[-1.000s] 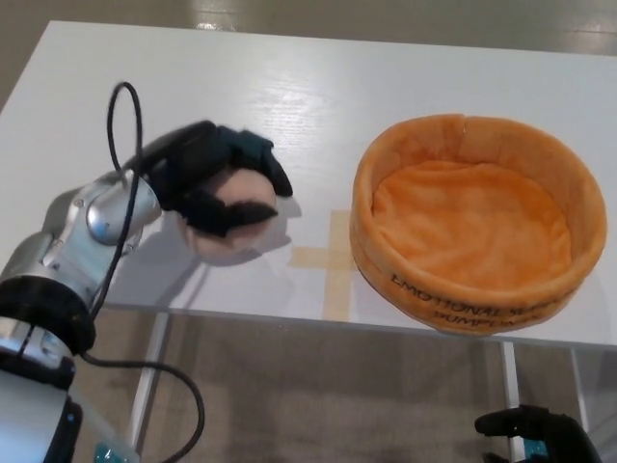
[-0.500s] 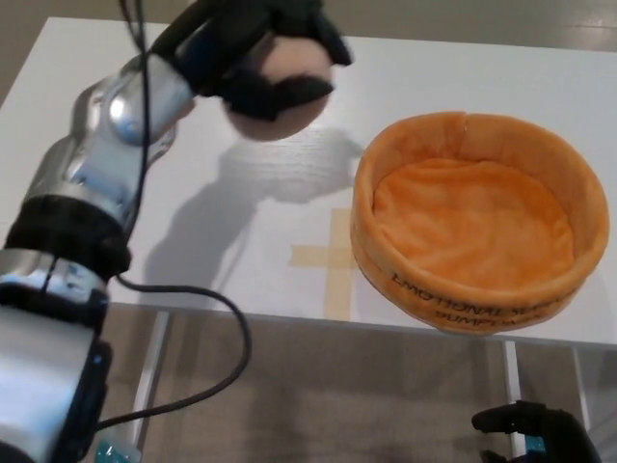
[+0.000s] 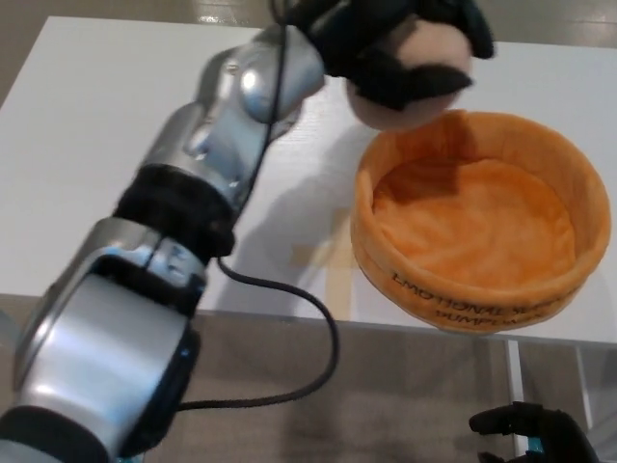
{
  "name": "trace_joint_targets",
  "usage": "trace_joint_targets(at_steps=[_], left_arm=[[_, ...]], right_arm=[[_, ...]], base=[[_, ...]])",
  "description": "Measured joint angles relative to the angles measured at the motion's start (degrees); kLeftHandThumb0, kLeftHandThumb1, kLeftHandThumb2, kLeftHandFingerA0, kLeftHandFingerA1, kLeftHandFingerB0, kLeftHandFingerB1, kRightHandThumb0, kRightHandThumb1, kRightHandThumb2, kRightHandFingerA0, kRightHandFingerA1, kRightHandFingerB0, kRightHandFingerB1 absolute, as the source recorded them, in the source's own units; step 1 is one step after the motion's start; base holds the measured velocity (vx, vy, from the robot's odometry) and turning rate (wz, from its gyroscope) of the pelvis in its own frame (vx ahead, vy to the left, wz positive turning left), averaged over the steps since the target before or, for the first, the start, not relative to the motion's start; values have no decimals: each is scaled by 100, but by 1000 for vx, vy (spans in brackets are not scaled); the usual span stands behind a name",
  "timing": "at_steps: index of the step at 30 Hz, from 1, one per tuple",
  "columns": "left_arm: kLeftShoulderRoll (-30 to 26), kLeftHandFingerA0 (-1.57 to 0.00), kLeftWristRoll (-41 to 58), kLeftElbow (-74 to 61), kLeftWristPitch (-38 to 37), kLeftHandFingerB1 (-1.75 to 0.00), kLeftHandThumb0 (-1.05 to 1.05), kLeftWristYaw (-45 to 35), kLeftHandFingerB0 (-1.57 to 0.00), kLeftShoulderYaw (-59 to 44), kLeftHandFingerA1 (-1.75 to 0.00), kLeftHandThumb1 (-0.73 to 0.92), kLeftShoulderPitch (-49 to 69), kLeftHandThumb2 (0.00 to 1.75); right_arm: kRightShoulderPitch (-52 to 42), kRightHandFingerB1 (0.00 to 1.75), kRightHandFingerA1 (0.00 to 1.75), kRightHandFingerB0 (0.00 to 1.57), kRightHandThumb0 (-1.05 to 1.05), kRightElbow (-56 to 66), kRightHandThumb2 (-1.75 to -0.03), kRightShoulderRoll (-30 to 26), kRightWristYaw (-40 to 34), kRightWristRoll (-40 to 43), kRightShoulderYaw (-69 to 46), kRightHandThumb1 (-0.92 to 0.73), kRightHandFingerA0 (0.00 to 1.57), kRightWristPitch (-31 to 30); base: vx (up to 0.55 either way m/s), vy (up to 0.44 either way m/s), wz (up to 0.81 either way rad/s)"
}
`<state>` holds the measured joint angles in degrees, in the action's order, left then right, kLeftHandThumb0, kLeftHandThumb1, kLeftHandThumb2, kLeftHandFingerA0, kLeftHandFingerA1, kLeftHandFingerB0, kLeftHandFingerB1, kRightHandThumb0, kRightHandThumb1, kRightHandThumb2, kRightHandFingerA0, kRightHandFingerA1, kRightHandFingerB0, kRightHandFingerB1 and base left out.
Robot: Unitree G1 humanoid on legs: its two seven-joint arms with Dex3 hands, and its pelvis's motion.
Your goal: Use the left hand to pick up the pink round toy on the left and place it inside the orange plate on the desk.
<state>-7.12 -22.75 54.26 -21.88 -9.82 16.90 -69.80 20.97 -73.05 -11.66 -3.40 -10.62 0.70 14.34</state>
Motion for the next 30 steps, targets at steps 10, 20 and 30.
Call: trace_joint_targets(at_steps=[10, 20, 30], left_arm=[[493, -31, -293, 253, 115, -39, -57, 387, -23, 425, -46, 47, -80, 73], [593, 0, -614, 209, 646, -6, -88, 1, 0, 1085, 0, 44, -82, 61], [541, 0, -801, -16, 904, -5, -99, -58, 0, 1257, 0, 46, -70, 69]], right_arm=[[9, 79, 91, 65, -21, -1, -85, 2, 8, -7, 66, -46, 78, -17], [39, 78, 90, 64, -20, -1, -85, 5, 15, -5, 90, -47, 77, -44], [76, 79, 90, 66, -20, -1, -85, 5, 20, -8, 117, -47, 76, -73]], base=[[0, 0, 0], [0, 0, 0], [0, 0, 0]])
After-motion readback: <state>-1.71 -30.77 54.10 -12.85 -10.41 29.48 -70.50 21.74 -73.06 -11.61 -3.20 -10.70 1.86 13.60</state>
